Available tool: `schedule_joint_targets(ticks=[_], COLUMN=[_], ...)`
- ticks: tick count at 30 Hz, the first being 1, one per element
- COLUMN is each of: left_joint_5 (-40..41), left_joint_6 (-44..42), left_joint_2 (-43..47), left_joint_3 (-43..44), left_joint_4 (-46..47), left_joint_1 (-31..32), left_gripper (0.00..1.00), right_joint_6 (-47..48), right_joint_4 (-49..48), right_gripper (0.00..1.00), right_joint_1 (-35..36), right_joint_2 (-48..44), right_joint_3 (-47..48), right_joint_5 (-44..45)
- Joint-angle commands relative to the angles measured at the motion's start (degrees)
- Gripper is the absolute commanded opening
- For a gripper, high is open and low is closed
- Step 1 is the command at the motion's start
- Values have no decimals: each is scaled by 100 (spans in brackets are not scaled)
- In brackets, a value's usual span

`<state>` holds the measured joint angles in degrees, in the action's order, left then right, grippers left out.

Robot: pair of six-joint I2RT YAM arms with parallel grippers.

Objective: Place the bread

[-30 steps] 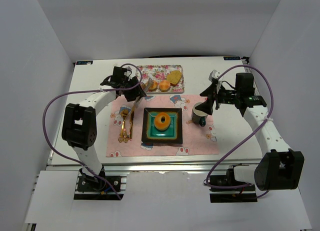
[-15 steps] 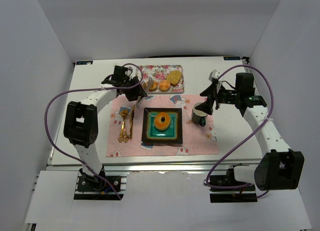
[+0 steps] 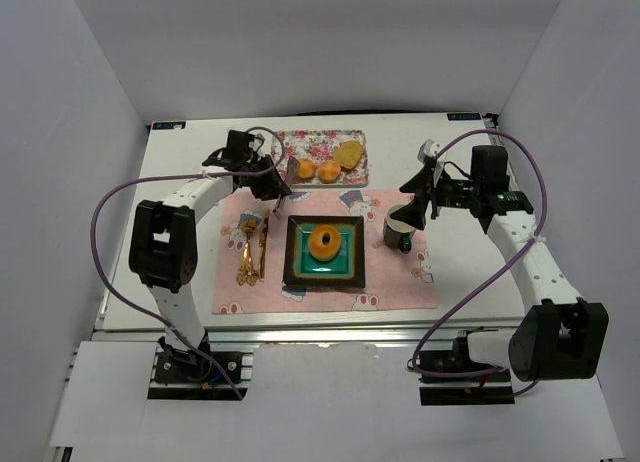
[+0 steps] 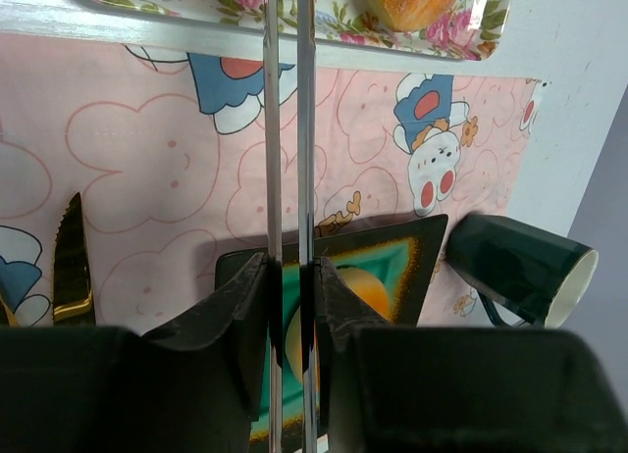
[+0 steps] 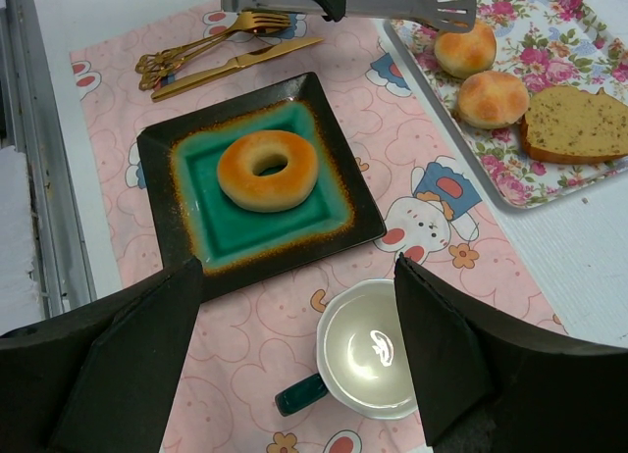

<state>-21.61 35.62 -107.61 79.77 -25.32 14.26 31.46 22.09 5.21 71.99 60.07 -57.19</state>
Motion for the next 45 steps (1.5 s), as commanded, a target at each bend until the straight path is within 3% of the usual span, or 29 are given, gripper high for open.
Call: schedule_joint_targets(ticks=[1,7,20,28,36,41,45], left_joint_5=[-177,-274,-529,-889,-714,15,481], left_joint_6=[42,147,305,674,508,473,367], left_joint_2=[126,258,952,2410,4194,4459,4372], left_joint_3=[224,206,-119,-1471,-2272,-2343,-2334], left_joint_4=[71,229,695,898,-446,-1122,-1414], left_joint_1=[-55,-81,-108,-64,708,1683,2106], left_gripper=[12,1,0,0,0,0,0], right_joint_6=[-61,-70,-53,105,238,255,246], right_joint_4=[-178,-170,-135,6,120,138,138], right_gripper=[83,83,83,83,83,83,83], right_joint_1=[-12,-20,-20,-20,-20,-20,-20], right_joint_2=[-115,-115,-150,-185,-132,-71,-53], right_joint_3=[-13,-5,-13,39,154,259,321], right_joint_5=[-152,-161,-152,-135,-143,-135,-135])
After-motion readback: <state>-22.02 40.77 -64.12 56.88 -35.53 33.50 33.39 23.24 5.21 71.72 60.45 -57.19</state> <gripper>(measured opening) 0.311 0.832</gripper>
